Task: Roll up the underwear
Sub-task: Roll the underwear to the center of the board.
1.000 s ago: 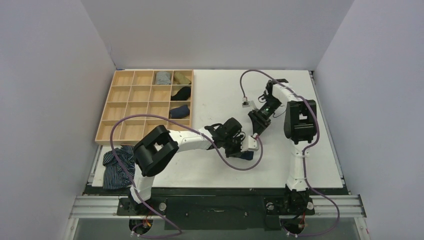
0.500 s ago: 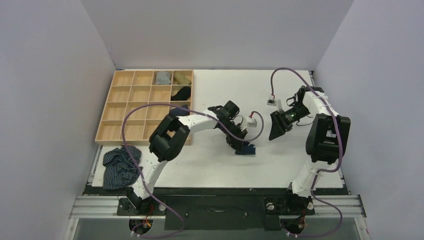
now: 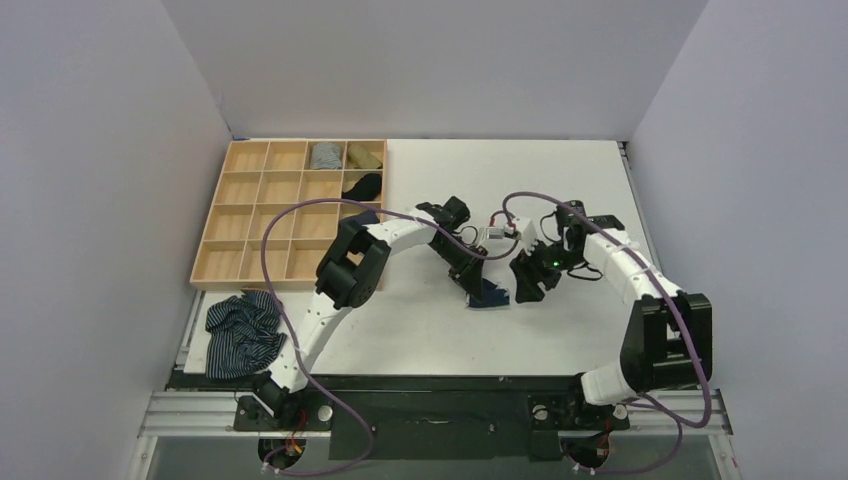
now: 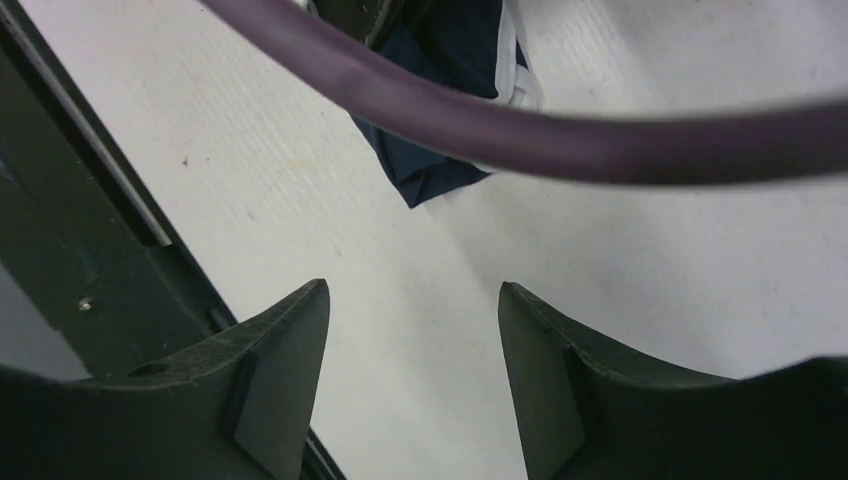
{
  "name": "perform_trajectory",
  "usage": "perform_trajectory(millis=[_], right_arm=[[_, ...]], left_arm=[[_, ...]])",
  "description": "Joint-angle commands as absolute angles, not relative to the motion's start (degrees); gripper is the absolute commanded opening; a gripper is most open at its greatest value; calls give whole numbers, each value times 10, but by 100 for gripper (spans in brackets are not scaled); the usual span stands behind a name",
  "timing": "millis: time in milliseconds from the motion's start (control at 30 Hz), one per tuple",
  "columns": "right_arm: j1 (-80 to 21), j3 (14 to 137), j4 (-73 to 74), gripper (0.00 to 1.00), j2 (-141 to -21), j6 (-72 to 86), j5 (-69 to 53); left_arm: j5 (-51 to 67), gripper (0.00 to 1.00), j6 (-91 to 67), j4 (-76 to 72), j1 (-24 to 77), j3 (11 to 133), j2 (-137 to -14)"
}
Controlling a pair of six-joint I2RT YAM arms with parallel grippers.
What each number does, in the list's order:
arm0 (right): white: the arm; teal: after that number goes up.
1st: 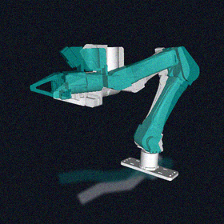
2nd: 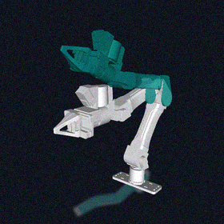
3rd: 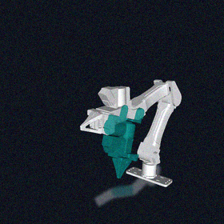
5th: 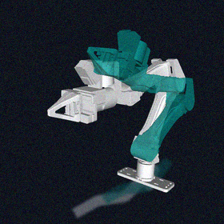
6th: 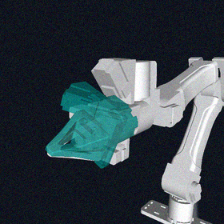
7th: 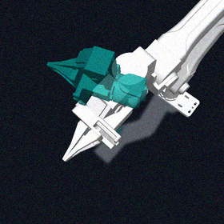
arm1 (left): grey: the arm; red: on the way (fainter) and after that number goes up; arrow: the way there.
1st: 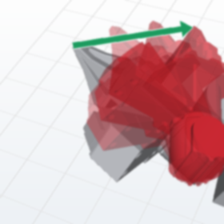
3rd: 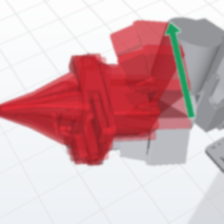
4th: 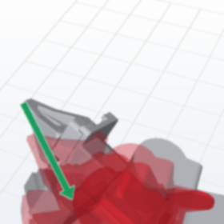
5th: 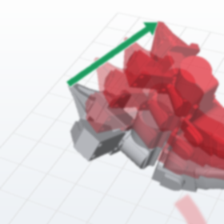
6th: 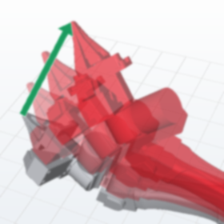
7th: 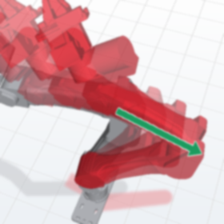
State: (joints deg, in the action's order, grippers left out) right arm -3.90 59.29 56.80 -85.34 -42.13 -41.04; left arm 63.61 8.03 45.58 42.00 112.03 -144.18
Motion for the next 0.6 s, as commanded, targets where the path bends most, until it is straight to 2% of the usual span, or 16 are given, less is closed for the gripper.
perform_trajectory(millis=[0,300,567], right_arm=[[-93,555,413,59,-791,-351,-331],[-227,517,372,61,-788,-353,-218],[-301,503,360,62,-801,-355,-163]], left_arm=[[577,0,104,535,420,1134,-1498],[565,0,111,566,417,1167,-1522],[557,0,109,565,416,1171,-1524]])
